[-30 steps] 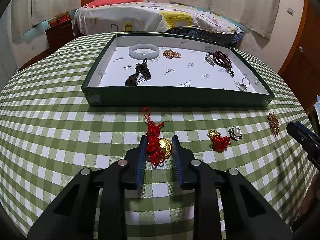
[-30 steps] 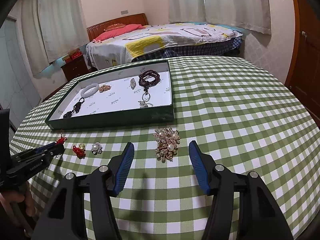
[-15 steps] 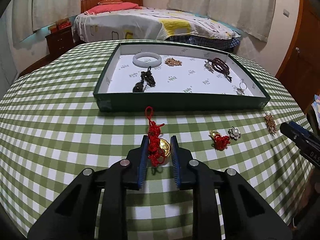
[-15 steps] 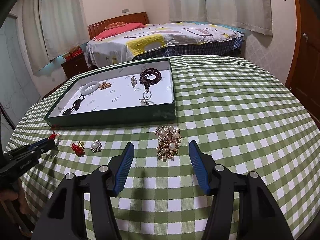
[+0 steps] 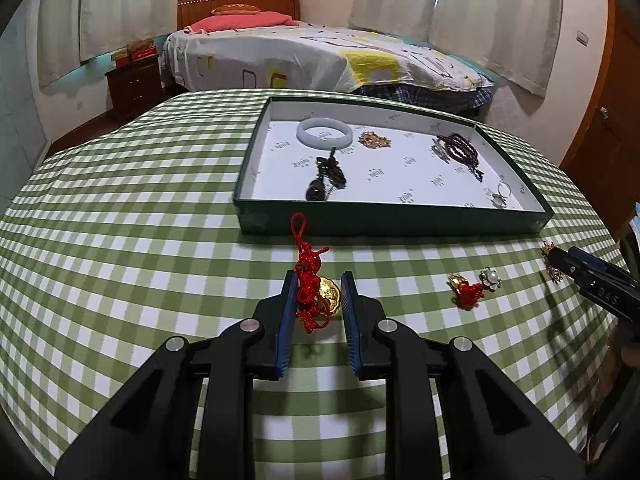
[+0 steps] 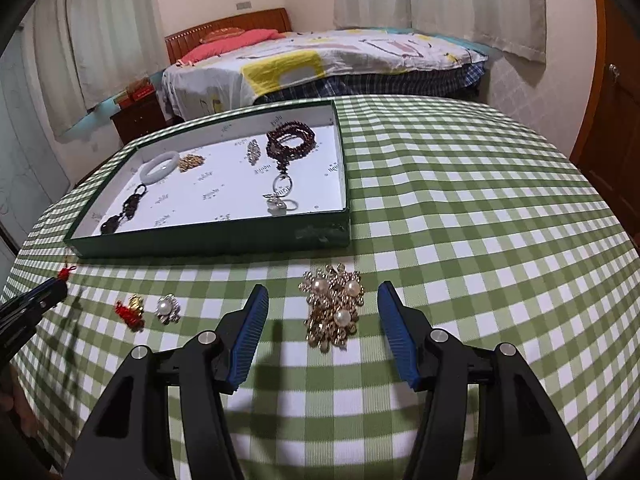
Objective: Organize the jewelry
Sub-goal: 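Grasp the red tassel charm with the left tool while the right tool approaches the pearl cluster brooch, then close the right tool on the gold pearl cluster brooch and lift it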
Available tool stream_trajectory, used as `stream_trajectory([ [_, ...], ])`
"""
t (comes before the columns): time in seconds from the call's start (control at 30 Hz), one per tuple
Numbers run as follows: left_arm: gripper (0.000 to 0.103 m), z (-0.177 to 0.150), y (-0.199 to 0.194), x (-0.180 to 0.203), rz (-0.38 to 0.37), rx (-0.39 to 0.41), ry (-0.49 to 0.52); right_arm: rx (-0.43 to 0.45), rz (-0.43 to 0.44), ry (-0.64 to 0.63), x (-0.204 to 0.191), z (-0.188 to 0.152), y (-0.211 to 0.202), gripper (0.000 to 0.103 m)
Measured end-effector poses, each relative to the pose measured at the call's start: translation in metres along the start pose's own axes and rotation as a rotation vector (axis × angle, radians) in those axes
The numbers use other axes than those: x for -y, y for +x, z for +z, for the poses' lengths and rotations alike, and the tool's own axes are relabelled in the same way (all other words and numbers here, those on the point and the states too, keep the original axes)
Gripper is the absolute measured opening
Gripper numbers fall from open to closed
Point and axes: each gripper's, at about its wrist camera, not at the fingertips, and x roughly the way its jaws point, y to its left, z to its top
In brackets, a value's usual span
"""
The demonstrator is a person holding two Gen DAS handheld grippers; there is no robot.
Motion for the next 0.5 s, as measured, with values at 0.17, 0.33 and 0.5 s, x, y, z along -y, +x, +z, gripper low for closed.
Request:
stream_trajectory([
  [0.17,0.022,0.003,0.000,-0.011,0.008,0.008,-0.026,-0.031,-0.019,-0.007,0.000,0.004,0.010,0.056],
  [0.33,0.022,0.003,0.001,-0.016,0.006,0.006,-0.034,-0.059,-0.028,0.002,0.006,0.005,0.016,0.046],
  [0.5,0.022,0.002,0.003,-0.015,-0.001,0.002,-0.037,-0.058,-0.029,-0.011,0.007,0.003,0.015,0.030],
])
